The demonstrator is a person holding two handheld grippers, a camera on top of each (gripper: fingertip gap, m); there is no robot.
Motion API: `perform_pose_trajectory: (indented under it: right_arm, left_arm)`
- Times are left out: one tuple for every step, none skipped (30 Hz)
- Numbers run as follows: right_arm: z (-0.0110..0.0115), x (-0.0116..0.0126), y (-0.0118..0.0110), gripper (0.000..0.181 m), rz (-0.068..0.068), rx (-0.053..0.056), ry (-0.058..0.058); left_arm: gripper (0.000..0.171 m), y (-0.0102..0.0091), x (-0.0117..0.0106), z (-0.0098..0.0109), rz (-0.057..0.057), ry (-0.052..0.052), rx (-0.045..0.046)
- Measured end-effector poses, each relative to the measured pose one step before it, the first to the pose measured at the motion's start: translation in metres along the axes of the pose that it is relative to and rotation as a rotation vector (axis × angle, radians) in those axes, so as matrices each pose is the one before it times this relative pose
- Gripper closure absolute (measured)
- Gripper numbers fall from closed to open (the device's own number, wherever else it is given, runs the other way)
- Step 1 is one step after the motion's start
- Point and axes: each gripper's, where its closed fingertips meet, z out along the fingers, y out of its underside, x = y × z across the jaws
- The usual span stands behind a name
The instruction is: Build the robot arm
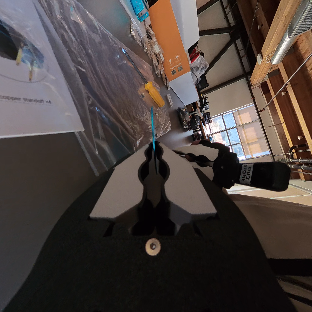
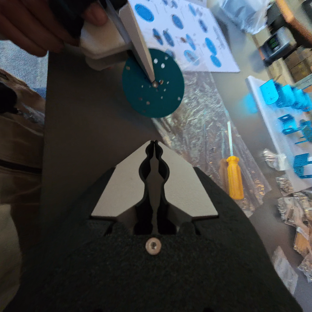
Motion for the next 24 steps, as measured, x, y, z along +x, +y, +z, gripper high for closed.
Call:
perform_pose_trajectory:
  right_arm:
    - [-0.00103, 0.00707, -0.00606, 0.181, -0.0202, 0.0311, 0.0349]
    - [0.00073, 0.00775, -0.00717, 0.181, -0.0278, 0.0331, 0.0395]
    - [0.00225, 0.00724, -0.00763, 0.181, -0.034, 0.0391, 0.0403]
    - [0.00344, 0.00618, -0.00687, 0.181, -0.0441, 0.0362, 0.0371]
    - [0.00433, 0.00455, -0.00494, 0.181, -0.0541, 0.0203, 0.0327]
    - [0.00421, 0.00376, -0.00377, 0.181, -0.0553, 0.0113, 0.0348]
    - [0.00292, 0.0039, -0.0053, 0.181, -0.0535, 0.0228, 0.0411]
    - [0.00234, 0.00202, -0.00544, 0.181, -0.0451, 0.0201, 0.0324]
    - [0.00236, -0.00114, -0.00339, 0.181, -0.0392, 0.003, 0.0094]
    - [0.00263, -0.00146, -0.00106, 0.181, -0.0186, -0.0099, 0.004]
    - [0.00255, -0.00362, -0.00035, 0.181, -0.0032, -0.0066, -0.016]
    - [0.0023, -0.00178, 0.00095, 0.181, 0.0114, -0.0096, -0.0075]
    - [0.00181, -0.00177, 0.00082, 0.181, 0.0112, -0.007, -0.0101]
    - [0.00139, -0.00055, 0.00085, 0.181, 0.007, -0.007, -0.0037]
    - [0.00112, 0.0004, 0.00116, 0.181, 0.0005, -0.0089, 0.0026]
    - [0.00115, -0.00148, 0.00034, 0.181, -0.0008, -0.0031, -0.0086]
    - [0.00089, -0.00257, -0.00034, 0.181, -0.0027, -0.0008, -0.0154]
    - [0.00072, -0.00079, 0.00046, 0.181, -0.0042, -0.0079, -0.0015]
    - [0.00085, -0.00105, 0.00045, 0.181, -0.0077, -0.0069, -0.0015]
    - [0.00089, -0.00116, 0.00074, 0.181, -0.0117, -0.0096, -0.0038]
    - [0.00066, -0.00053, 0.00052, 0.181, -0.0123, -0.0076, -0.0026]
    - [0.00073, -0.0008, 0.00064, 0.181, -0.0041, -0.0086, -0.0055]
    - [0.00091, -0.00091, 0.00093, 0.181, -0.0013, -0.0119, -0.0093]
    - [0.00028, -0.00056, 0.00073, 0.181, 0.0013, -0.0119, -0.0082]
  left_arm:
    - [0.167, -0.0018, 0.00211, 0.00329, -0.0107, 0.0118, 0.00048]
    - [0.167, -0.00227, 0.00225, 0.00362, -0.0199, 0.0172, 0.0033]
    - [0.167, -0.00142, 0.00209, 0.00413, -0.027, 0.0194, -0.00383]
    - [0.167, -0.00067, 0.00198, 0.00337, -0.0325, 0.0172, -0.00499]
    - [0.167, -0.0011, 0.00406, 0.00242, -0.0137, 0.0236, -0.0023]
    - [0.167, -0.00107, 0.00206, 0.00163, -0.003, 0.0072, -0.00173]
    - [0.167, -0.00208, 0.0002, 0.00044, -0.0033, -0.0071, 0.00902]
    - [0.167, -0.00188, 0.001, 0.00008, -0.0001, -0.0042, 0.0078]
    - [0.167, -0.00098, 0.00124, 0.00037, 0.0019, 0.0009, 0.00121]
    - [0.167, -0.00177, 0.00024, 0.00012, 0.0006, -0.0014, 0.00848]
    - [0.167, -0.0015, -0.00013, 0.00018, 0.0022, -0.0011, 0.00624]
    - [0.167, -0.00013, 0.0002, 0.00059, 0.0035, 0.0018, -0.00397]
    - [0.167, -0.00019, 0.00025, 0.00037, 0.0017, 0.0022, -0.00068]
    - [0.167, 0.00008, 0.00011, 0.00039, 0.0015, 0.0011, -0.0002]
    - [0.167, 0.00074, -0.00007, 0.00044, 0.0017, 0.0007, -0.00371]
    - [0.167, 0.00049, -0.00105, 0.00022, 0.0008, -0.0043, -0.00154]
    - [0.167, 0.0007, -0.00075, 0.00043, 0.0014, -0.002, -0.00361]
    - [0.167, 0.0001, -0.00094, -0.00004, 0.0011, -0.0031, -0.0006]
    - [0.167, -0.00001, -0.00144, -0.00017, 0.0025, -0.0066, -0.00242]
    - [0.167, 0.00007, -0.00128, -0.00003, 0.0031, -0.0059, -0.00338]
    - [0.167, 0.00005, -0.00099, 0.00016, 0.0013, -0.0039, -0.00188]
    - [0.167, -0.00005, -0.00127, 0.0001, 0.0006, -0.0063, -0.0008]
    - [0.167, 0.00012, -0.00125, 0.00034, 0.0027, -0.0054, -0.00194]
    - [0.167, 0.00016, -0.00068, 0.00043, 0.0001, -0.0029, -0.00198]
